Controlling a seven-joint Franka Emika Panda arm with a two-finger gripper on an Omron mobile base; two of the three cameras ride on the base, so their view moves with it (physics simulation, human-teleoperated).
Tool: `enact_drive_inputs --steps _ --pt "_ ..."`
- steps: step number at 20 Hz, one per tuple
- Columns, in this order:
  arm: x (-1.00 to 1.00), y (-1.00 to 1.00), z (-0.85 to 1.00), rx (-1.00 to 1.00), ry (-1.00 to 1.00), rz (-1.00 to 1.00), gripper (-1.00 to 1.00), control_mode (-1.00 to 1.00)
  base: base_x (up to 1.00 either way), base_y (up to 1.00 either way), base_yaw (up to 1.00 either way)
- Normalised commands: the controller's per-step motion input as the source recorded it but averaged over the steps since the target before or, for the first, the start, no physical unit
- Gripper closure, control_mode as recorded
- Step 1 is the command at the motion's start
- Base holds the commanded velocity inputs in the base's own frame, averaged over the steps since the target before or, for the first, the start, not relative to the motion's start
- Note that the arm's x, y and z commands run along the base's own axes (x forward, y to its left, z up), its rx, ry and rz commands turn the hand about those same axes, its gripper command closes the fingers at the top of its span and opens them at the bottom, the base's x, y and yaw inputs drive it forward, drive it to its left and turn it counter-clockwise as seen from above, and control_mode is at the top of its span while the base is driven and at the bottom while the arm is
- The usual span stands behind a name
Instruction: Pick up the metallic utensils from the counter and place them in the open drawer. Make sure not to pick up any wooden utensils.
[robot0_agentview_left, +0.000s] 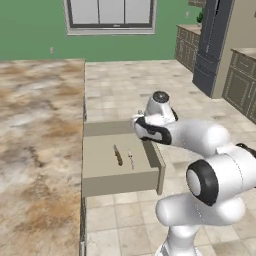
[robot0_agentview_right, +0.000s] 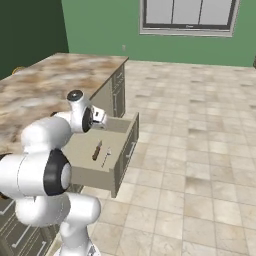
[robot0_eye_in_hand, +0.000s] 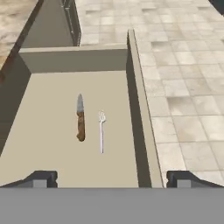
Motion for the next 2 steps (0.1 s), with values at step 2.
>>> enact_drive_inputs --steps 2 --pt "-1.00 -0.15 0.99 0.00 -0.04 0.00 -1.00 -1.00 0.00 0.00 0.00"
